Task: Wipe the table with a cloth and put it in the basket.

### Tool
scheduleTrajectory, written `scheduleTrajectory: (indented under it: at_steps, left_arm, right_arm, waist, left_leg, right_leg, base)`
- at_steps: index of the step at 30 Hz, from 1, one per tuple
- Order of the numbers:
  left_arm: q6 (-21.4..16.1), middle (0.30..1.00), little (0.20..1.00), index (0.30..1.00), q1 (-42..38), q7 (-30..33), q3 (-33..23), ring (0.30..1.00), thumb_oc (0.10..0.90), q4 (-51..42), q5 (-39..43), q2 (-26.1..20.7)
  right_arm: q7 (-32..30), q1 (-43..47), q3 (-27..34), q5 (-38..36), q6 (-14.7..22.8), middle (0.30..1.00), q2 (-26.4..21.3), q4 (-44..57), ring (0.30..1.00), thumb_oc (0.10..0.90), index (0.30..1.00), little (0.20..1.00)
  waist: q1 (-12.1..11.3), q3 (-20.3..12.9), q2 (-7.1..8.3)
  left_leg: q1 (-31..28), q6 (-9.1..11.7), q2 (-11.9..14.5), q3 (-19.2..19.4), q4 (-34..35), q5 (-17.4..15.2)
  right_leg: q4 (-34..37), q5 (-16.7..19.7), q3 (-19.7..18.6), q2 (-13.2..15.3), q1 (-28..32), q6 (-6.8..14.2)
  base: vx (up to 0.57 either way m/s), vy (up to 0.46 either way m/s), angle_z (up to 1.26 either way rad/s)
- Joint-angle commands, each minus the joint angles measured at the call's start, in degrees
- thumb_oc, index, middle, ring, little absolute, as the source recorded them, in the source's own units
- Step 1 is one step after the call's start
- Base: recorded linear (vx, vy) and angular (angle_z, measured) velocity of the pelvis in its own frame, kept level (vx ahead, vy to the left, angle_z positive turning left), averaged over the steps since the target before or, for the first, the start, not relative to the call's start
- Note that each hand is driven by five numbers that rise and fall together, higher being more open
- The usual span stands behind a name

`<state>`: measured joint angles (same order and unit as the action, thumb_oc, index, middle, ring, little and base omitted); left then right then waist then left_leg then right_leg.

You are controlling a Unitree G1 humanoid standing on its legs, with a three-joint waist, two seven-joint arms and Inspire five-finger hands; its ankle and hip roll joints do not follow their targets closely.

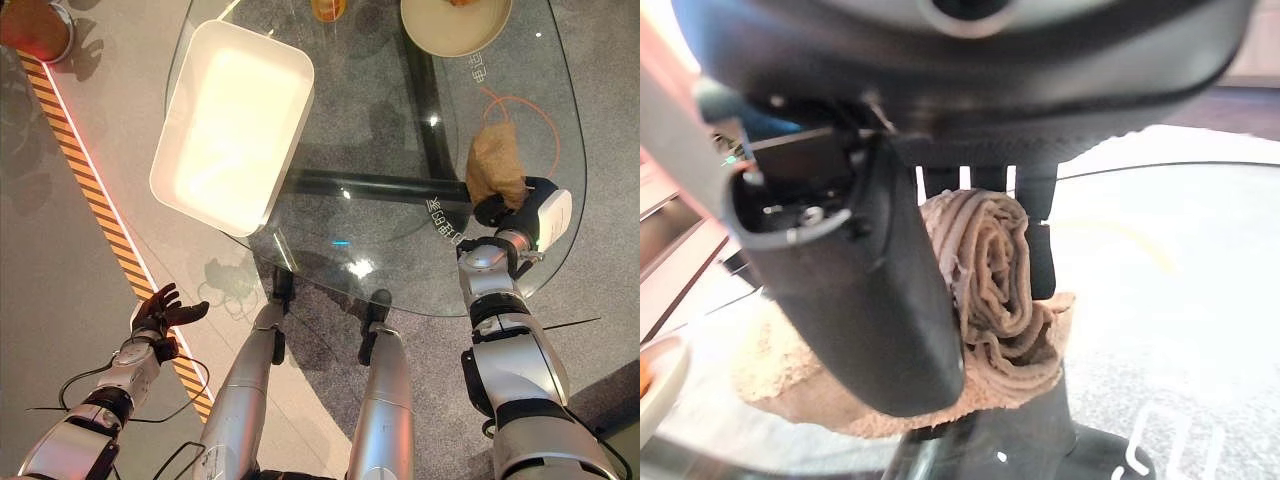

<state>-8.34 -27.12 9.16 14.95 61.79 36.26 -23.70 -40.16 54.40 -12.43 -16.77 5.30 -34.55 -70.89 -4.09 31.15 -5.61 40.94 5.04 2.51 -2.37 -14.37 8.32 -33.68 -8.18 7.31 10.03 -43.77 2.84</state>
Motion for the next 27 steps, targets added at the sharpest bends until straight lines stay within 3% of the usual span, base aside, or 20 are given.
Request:
scheduleTrajectory:
  at_steps: [1,10,27]
  left_arm:
    - [-1.7,0.900,0.900,0.900,1.8,0.0,-2.9,0.900,0.800,2.4,1.9,-3.5]
    - [-1.5,0.900,0.900,0.900,0.9,-1.2,-3.2,0.900,0.800,3.8,2.2,-4.7]
    - [-1.3,0.900,0.900,0.900,-0.3,-1.0,-2.6,0.900,0.800,4.0,2.4,-4.3]
  right_arm:
    - [-9.0,-3.4,3.6,-5.8,0.5,0.300,-10.0,-1.4,0.300,0.100,0.300,0.200]
    - [-8.5,-4.4,6.2,-10.5,3.4,0.300,-10.8,-3.6,0.300,0.100,0.300,0.200]
    - [-2.1,1.9,-3.0,1.1,6.9,0.300,-7.7,7.7,0.300,0.100,0.300,0.200]
  waist:
    - [1.6,-1.4,1.41]
    - [1.9,-1.4,1.71]
    - [1.6,-1.4,1.81]
  left_leg:
    - [-1.2,-4.9,-3.8,3.2,-7.6,-10.5]
    - [-1.2,-4.8,-3.6,3.2,-7.6,-10.7]
    - [-1.5,-4.4,-3.8,3.1,-7.2,-10.4]
  right_leg:
    - [7.7,5.9,0.4,-4.3,1.4,0.0]
    - [8.0,5.9,0.3,-4.7,1.6,0.1]
    - [8.2,5.5,0.5,-4.5,1.9,-0.1]
  base:
    - [0.00,0.000,0.00]
    - [0.00,-0.003,-0.01]
    - [0.00,0.000,0.00]
